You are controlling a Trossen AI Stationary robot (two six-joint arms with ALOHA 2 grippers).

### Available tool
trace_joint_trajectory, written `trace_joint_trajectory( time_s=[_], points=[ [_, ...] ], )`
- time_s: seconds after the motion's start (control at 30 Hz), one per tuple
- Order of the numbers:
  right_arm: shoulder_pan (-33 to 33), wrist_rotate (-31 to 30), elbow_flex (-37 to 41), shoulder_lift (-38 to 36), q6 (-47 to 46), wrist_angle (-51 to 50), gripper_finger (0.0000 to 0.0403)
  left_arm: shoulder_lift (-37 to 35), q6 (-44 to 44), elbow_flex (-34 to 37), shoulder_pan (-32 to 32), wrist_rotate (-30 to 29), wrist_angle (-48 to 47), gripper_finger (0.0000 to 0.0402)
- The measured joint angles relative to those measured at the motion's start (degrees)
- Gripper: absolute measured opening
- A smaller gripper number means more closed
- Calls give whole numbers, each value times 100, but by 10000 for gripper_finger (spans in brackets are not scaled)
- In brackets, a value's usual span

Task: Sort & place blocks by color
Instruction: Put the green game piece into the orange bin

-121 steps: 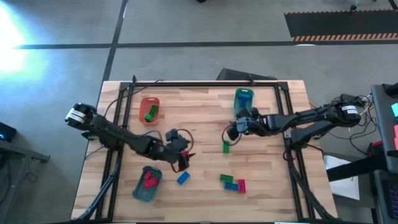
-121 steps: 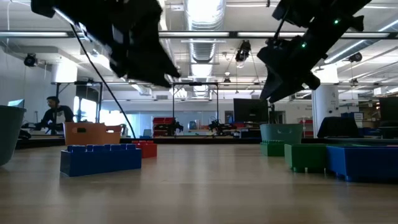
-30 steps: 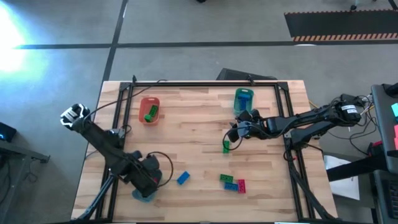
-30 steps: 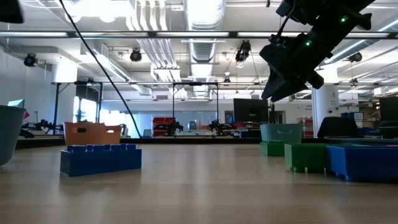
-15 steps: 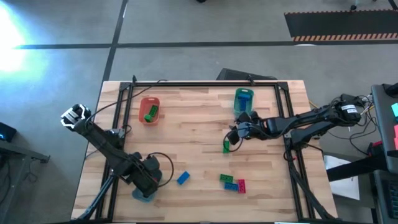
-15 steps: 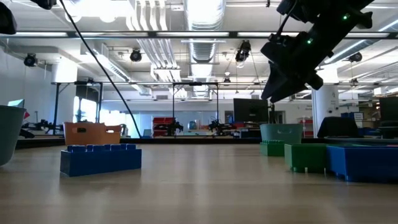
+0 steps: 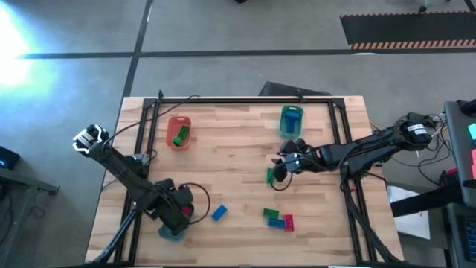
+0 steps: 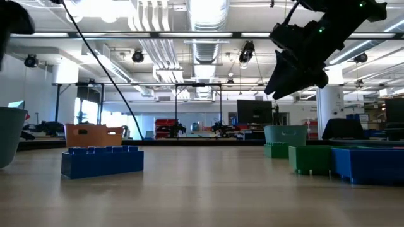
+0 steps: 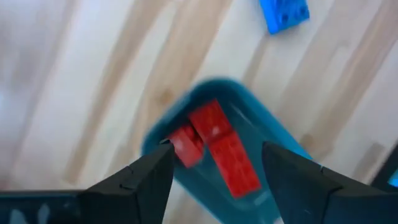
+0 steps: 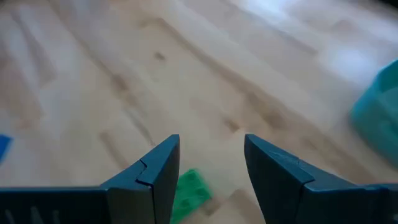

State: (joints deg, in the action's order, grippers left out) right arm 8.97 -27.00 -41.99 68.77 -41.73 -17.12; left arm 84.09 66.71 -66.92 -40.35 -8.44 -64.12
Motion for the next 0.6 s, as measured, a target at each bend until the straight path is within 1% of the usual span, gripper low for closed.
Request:
trace_joint_trajectory(
  time_s=[0.1, 0.2, 0.4, 0.53, 0.6],
  points=[
    [100, 211, -52, 0, -230, 4, 169, 0, -413, -55, 28, -508, 100, 223],
    [234, 343, -121, 0, -459, 29, 169, -13, -863, -89, 51, -1208, 246, 224],
    [447, 374, -305, 0, -1190, -19, 169, -42, -1867, -30, 158, -2549, 867, 224],
    [476, 558, -549, 99, -1559, -303, 166, -42, -2316, -23, 254, -3377, 938, 224],
    [495, 588, -772, 270, -1671, -591, 163, -54, -2574, -23, 284, -3679, 924, 224]
  ],
)
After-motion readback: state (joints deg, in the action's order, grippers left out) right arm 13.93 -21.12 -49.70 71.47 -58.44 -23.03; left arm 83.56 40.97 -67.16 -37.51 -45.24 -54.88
